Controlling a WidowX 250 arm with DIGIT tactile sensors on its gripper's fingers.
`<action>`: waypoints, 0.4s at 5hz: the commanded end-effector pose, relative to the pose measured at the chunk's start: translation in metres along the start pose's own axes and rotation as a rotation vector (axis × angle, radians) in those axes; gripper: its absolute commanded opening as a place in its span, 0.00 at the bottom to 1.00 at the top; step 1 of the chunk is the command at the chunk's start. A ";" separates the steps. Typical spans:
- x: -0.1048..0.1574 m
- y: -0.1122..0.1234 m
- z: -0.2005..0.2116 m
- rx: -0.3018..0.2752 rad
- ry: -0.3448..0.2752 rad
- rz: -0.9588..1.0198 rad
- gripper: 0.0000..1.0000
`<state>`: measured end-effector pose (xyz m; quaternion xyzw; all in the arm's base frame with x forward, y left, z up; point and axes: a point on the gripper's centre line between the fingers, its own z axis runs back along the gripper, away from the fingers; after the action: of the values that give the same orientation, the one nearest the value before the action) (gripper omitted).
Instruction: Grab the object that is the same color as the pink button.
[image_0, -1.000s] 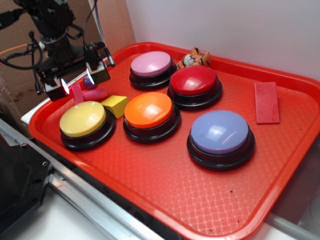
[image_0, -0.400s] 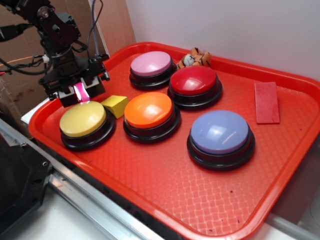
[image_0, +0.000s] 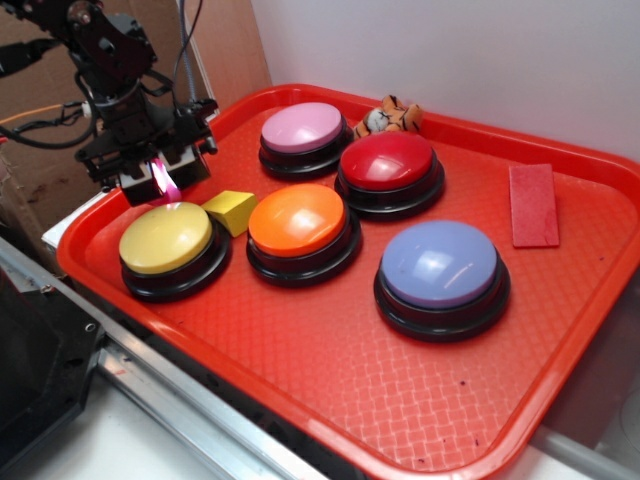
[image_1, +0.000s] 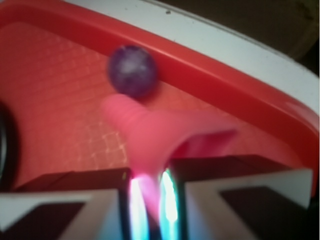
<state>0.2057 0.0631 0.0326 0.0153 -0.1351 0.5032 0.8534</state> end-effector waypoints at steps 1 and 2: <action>0.011 -0.021 0.063 -0.108 0.043 -0.219 0.00; -0.001 -0.040 0.103 -0.171 0.173 -0.410 0.00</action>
<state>0.2130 0.0174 0.1195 -0.0657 -0.0743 0.3153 0.9438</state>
